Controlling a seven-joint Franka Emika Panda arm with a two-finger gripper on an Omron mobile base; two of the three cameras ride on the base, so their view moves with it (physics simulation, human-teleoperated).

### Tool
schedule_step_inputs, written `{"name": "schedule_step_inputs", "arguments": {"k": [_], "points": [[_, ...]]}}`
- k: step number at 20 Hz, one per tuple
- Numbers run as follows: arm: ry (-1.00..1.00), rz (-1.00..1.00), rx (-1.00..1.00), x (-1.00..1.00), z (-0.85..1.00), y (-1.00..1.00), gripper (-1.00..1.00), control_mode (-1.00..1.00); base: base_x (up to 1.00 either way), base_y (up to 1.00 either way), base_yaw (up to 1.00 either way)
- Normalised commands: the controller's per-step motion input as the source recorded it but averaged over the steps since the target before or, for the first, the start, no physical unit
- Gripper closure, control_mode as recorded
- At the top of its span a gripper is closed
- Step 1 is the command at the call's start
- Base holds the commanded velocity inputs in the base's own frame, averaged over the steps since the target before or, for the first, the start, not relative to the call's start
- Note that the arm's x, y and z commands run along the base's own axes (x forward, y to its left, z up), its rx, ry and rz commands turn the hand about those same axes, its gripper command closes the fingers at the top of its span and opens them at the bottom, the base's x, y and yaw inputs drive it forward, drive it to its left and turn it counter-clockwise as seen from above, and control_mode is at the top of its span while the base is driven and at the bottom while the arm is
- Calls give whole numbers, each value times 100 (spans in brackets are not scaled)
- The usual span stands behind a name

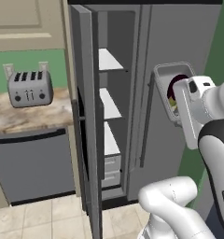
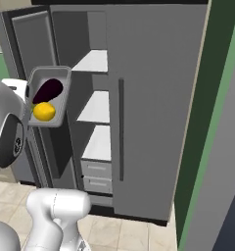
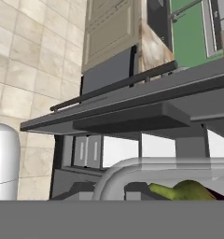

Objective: Take the eggplant and lemon out of the freezer and place them in the tupperware container on the counter. Then put the tupperware containing the vegetables back in the freezer.

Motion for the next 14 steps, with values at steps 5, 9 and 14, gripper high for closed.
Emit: {"name": "schedule_step_inputs", "arguments": {"k": [5, 9, 14], "points": [[0, 0, 0, 0, 0, 0, 100, 100, 45, -24, 2], [0, 0, 0, 0, 0, 0, 100, 100, 46, -11, 1], [0, 0, 0, 0, 0, 0, 100, 100, 52, -10, 1]]}}
